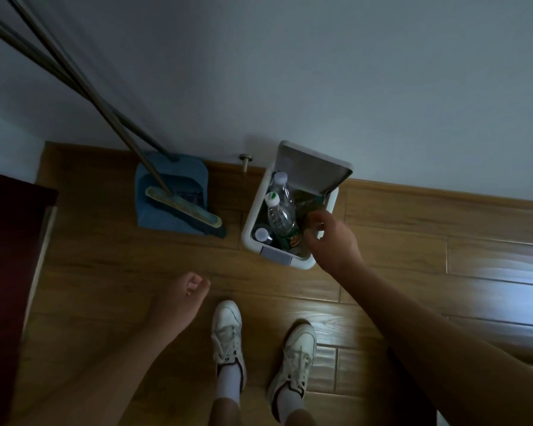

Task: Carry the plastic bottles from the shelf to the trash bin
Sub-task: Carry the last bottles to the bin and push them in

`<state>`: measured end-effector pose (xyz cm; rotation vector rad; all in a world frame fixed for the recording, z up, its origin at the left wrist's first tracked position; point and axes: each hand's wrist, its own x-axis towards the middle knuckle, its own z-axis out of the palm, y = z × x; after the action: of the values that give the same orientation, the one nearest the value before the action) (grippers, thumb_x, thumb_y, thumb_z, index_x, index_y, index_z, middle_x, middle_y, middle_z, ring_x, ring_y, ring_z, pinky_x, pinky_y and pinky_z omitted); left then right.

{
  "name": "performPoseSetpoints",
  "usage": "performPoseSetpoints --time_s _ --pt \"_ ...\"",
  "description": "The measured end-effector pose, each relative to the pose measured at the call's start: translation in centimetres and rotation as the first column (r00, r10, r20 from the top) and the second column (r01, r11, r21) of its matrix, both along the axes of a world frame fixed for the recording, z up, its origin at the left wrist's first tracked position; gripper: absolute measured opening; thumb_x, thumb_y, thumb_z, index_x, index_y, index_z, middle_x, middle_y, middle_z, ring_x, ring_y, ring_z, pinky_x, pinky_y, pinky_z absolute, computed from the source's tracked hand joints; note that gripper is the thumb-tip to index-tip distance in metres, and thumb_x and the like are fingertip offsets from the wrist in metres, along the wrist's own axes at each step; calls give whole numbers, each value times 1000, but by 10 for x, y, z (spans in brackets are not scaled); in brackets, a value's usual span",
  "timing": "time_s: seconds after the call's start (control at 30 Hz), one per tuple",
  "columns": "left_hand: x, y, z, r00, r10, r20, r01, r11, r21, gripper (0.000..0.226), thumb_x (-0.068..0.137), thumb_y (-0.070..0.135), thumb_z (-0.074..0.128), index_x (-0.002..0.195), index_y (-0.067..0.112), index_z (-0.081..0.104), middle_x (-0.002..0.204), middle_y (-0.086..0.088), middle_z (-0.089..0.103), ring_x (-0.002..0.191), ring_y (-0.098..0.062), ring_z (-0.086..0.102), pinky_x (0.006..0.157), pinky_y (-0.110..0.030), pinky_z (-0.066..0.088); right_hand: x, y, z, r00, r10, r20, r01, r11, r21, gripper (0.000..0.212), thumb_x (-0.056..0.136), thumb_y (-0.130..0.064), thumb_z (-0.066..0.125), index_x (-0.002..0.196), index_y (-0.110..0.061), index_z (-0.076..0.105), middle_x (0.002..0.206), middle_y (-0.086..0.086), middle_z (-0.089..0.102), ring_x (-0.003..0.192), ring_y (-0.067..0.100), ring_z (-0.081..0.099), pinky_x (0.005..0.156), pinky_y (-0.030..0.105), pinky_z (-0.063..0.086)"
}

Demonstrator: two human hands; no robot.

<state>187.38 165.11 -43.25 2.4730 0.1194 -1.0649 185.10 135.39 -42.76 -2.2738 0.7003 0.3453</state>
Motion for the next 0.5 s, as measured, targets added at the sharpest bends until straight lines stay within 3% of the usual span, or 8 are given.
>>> performPoseSetpoints --time_s 0.17,0.23,0.3,0.37,0.43,0.5 --pt "26 -1 -33 1000 3 7 -3 999 -40 31 99 47 46 116 25 60 106 7 63 92 -7 60 70 -25 48 53 -3 -46 996 -86 -12 87 995 54 28 95 -30 54 120 -19 59 100 -5 65 91 16 65 63 22 42" --pt "35 3 -48 1000 10 1 -10 998 -61 29 99 48 46 115 28 60 104 10 62 91 -5 60 69 -25 48 70 1 -63 988 -155 -14 156 982 107 32 95 -41 56 121 -22 58 101 -4 67 93 16 67 63 21 45" --pt "43 7 -58 1000 -12 6 12 998 -65 28 99 48 47 114 29 60 99 14 60 89 -1 59 66 -22 46 79 9 -76 981 -191 18 184 964 194 51 89 -61 56 127 -28 53 115 -5 67 101 15 66 78 30 53" --pt "50 10 -65 1000 -18 10 19 997 -75 28 99 47 47 114 28 61 99 14 61 88 0 59 64 -21 44 82 21 -82 980 -196 33 182 951 248 69 78 -73 59 132 -32 47 128 -5 61 111 16 61 91 38 52" --pt "56 13 -68 1000 6 0 -6 996 -85 28 99 46 47 114 27 62 99 13 61 88 0 58 64 -22 44 83 30 -87 990 -137 16 132 976 176 84 68 -74 67 137 -34 39 136 -5 54 119 17 56 97 41 50" --pt "61 16 -71 1000 -13 -8 12 997 -72 29 99 47 47 113 27 61 98 13 60 88 -1 58 65 -22 45 84 32 -93 996 -88 -11 88 993 76 86 69 -62 74 140 -33 34 139 -3 50 123 20 54 100 43 49"
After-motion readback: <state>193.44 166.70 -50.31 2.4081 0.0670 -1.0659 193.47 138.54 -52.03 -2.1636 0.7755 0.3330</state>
